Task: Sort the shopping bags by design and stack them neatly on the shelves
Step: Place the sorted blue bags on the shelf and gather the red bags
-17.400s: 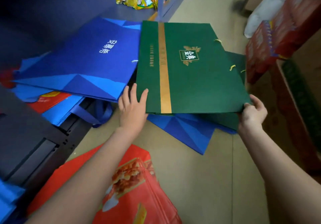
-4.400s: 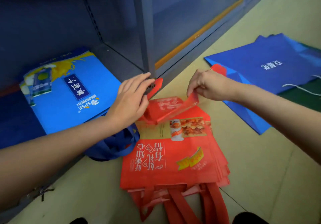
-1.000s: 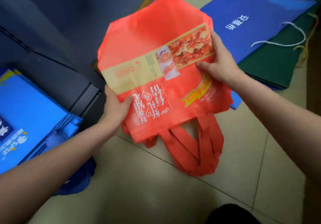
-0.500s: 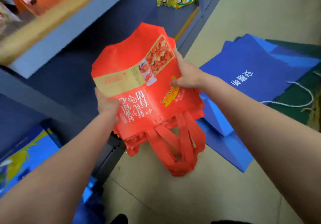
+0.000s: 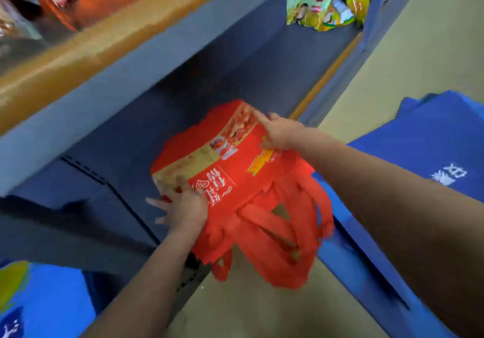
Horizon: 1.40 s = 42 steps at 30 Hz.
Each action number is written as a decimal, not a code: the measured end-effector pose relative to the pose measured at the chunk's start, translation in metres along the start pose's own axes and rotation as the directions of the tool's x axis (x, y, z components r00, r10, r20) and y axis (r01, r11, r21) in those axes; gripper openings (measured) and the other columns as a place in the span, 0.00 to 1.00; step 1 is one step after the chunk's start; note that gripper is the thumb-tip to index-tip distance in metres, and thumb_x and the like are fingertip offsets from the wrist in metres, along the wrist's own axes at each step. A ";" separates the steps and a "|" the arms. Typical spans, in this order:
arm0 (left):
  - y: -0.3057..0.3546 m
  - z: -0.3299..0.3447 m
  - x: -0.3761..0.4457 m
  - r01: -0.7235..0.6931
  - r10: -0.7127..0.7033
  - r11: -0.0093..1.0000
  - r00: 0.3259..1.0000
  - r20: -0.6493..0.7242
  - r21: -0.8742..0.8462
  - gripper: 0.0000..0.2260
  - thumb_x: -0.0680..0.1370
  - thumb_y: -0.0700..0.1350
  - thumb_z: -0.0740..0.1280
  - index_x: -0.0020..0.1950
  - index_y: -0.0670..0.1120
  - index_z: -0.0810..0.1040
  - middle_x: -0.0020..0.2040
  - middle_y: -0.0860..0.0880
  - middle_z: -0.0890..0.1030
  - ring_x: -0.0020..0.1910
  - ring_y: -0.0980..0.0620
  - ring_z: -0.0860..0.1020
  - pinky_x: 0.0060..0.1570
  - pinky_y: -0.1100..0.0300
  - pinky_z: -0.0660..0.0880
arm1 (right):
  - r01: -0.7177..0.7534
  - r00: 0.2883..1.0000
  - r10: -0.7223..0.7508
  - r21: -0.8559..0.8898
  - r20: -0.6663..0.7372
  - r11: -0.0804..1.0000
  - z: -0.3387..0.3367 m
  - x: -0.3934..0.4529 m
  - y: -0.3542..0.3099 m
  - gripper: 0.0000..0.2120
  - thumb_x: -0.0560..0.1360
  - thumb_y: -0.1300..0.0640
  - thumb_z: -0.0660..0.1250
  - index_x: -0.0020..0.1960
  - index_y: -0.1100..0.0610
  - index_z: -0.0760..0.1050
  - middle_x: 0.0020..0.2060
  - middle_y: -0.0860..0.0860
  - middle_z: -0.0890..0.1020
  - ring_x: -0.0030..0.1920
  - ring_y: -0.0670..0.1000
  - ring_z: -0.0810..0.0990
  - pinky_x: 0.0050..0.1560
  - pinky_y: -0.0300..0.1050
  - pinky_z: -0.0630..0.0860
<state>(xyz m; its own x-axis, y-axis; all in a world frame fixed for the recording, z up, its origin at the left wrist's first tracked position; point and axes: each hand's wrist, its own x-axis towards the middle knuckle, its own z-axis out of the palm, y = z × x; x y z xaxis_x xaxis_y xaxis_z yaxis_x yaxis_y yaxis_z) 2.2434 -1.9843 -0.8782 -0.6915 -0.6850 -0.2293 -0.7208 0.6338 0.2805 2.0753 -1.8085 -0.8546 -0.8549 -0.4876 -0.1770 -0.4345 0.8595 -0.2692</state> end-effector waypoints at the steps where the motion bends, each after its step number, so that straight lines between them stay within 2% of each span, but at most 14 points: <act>1: -0.001 0.002 0.002 -0.013 0.013 1.000 1.000 0.017 0.004 0.24 0.82 0.48 0.52 0.77 0.50 0.51 0.78 0.43 0.44 0.74 0.33 0.41 0.65 0.29 0.51 | 0.010 0.999 -0.010 0.009 0.032 1.000 0.007 0.004 0.008 0.42 0.75 0.48 0.65 0.77 0.49 0.40 0.69 0.60 0.63 0.65 0.64 0.70 0.63 0.57 0.70; 4: 0.006 -0.010 0.003 -0.048 0.048 0.998 0.999 -0.001 0.041 0.23 0.82 0.50 0.51 0.77 0.50 0.53 0.78 0.45 0.50 0.75 0.39 0.44 0.68 0.31 0.49 | 0.091 0.994 -0.097 0.111 0.049 0.990 0.017 0.009 0.023 0.39 0.74 0.42 0.65 0.77 0.48 0.48 0.69 0.63 0.61 0.67 0.65 0.67 0.66 0.56 0.67; 7: 0.027 -0.022 -0.012 -0.280 0.261 0.955 0.950 0.171 0.098 0.28 0.77 0.64 0.53 0.76 0.55 0.57 0.78 0.48 0.52 0.76 0.43 0.48 0.71 0.36 0.50 | 0.160 0.979 -0.187 0.258 0.083 0.953 0.011 -0.021 0.034 0.46 0.64 0.34 0.68 0.76 0.46 0.55 0.74 0.62 0.52 0.74 0.61 0.54 0.74 0.51 0.55; 10: 0.058 -0.015 -0.044 -0.486 0.366 0.862 0.792 0.489 0.142 0.40 0.68 0.73 0.60 0.76 0.64 0.47 0.78 0.47 0.41 0.76 0.40 0.39 0.72 0.36 0.44 | 0.155 0.911 -0.243 0.270 0.332 0.950 0.000 -0.056 0.060 0.55 0.56 0.35 0.71 0.76 0.41 0.46 0.75 0.56 0.42 0.76 0.53 0.44 0.74 0.41 0.46; 12: 0.070 -0.001 -0.058 -0.524 0.323 0.811 0.771 0.549 0.258 0.49 0.66 0.67 0.69 0.73 0.66 0.35 0.75 0.44 0.31 0.73 0.34 0.33 0.68 0.31 0.43 | 0.212 0.879 -0.264 0.170 0.398 0.962 0.003 -0.068 0.067 0.59 0.59 0.42 0.77 0.76 0.42 0.39 0.74 0.57 0.36 0.76 0.55 0.42 0.73 0.40 0.47; 16: 0.072 0.014 -0.064 -0.517 0.306 0.718 0.836 0.456 0.466 0.54 0.70 0.56 0.73 0.71 0.61 0.27 0.73 0.41 0.28 0.72 0.30 0.36 0.65 0.29 0.49 | 0.213 0.940 -0.239 0.128 0.245 0.969 0.019 -0.067 0.059 0.50 0.68 0.61 0.73 0.76 0.43 0.44 0.72 0.62 0.47 0.68 0.62 0.67 0.67 0.43 0.64; 21: 0.066 0.007 -0.043 -0.349 0.274 0.856 0.932 0.238 0.381 0.49 0.72 0.54 0.71 0.73 0.62 0.31 0.78 0.43 0.41 0.74 0.33 0.46 0.65 0.31 0.54 | 0.303 0.950 -0.277 0.205 -0.143 0.931 -0.009 -0.031 0.031 0.28 0.73 0.62 0.66 0.71 0.54 0.66 0.57 0.62 0.73 0.60 0.61 0.70 0.59 0.42 0.63; 24: 0.058 0.001 -0.024 -0.215 0.166 0.920 0.971 0.172 0.327 0.48 0.71 0.57 0.72 0.74 0.64 0.35 0.78 0.45 0.44 0.74 0.33 0.48 0.66 0.30 0.55 | 0.282 0.959 -0.249 0.347 -0.138 0.894 0.006 -0.021 0.008 0.26 0.74 0.63 0.61 0.71 0.52 0.67 0.60 0.61 0.70 0.62 0.61 0.70 0.63 0.43 0.64; 27: 0.064 -0.001 -0.023 -0.141 0.078 0.932 0.977 0.197 0.333 0.48 0.71 0.59 0.71 0.75 0.63 0.37 0.78 0.44 0.43 0.74 0.33 0.47 0.66 0.31 0.53 | 0.122 0.992 -0.117 0.382 -0.038 0.916 0.027 -0.033 0.008 0.32 0.74 0.65 0.58 0.74 0.45 0.58 0.70 0.58 0.61 0.68 0.63 0.62 0.69 0.56 0.62; 29: 0.071 0.001 -0.032 -0.228 0.191 0.892 0.973 0.130 0.391 0.47 0.72 0.58 0.70 0.76 0.60 0.37 0.78 0.43 0.44 0.75 0.34 0.47 0.67 0.33 0.51 | 0.029 0.996 0.009 0.423 -0.087 0.906 0.029 -0.047 0.024 0.33 0.73 0.65 0.58 0.75 0.46 0.57 0.72 0.56 0.59 0.69 0.63 0.61 0.69 0.57 0.61; 33: 0.110 0.021 -0.068 -0.596 0.638 0.688 0.768 0.045 0.413 0.44 0.72 0.43 0.69 0.77 0.53 0.41 0.78 0.45 0.44 0.77 0.45 0.44 0.72 0.44 0.46 | -0.191 0.940 0.306 0.514 -0.149 0.836 0.030 -0.087 0.091 0.26 0.76 0.63 0.60 0.73 0.54 0.61 0.69 0.57 0.63 0.67 0.62 0.63 0.66 0.53 0.64; 36: 0.155 0.049 -0.100 -0.778 0.724 0.437 0.602 0.336 0.452 0.38 0.72 0.36 0.65 0.77 0.52 0.49 0.78 0.45 0.47 0.77 0.49 0.45 0.72 0.45 0.43 | -0.453 0.825 0.562 0.525 -0.057 0.720 0.033 -0.132 0.150 0.25 0.77 0.61 0.61 0.73 0.56 0.60 0.70 0.59 0.61 0.67 0.64 0.62 0.65 0.54 0.64; 39: 0.182 0.086 -0.140 -0.923 0.438 -0.026 0.335 0.834 0.384 0.32 0.75 0.39 0.65 0.76 0.51 0.55 0.76 0.44 0.56 0.76 0.45 0.53 0.73 0.42 0.52 | -0.619 0.697 0.717 0.514 0.013 0.593 0.035 -0.188 0.197 0.25 0.77 0.60 0.61 0.72 0.57 0.60 0.70 0.60 0.61 0.67 0.64 0.62 0.64 0.53 0.64; 42: 0.206 0.109 -0.179 -0.960 0.271 -0.107 0.223 0.936 0.259 0.38 0.75 0.44 0.68 0.78 0.53 0.48 0.77 0.43 0.53 0.76 0.41 0.52 0.71 0.44 0.58 | -0.742 0.529 0.841 0.544 0.116 0.392 0.039 -0.256 0.230 0.26 0.76 0.58 0.63 0.72 0.57 0.60 0.69 0.60 0.61 0.67 0.64 0.64 0.65 0.50 0.63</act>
<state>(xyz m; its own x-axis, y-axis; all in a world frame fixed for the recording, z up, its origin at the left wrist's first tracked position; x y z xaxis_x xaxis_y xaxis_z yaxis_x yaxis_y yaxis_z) 2.2133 -1.6920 -0.8814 -0.3933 0.3559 -0.8477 0.7289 0.6827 -0.0516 2.2051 -1.4923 -0.9080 -0.7844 0.4469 -0.4302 0.6186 0.6153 -0.4886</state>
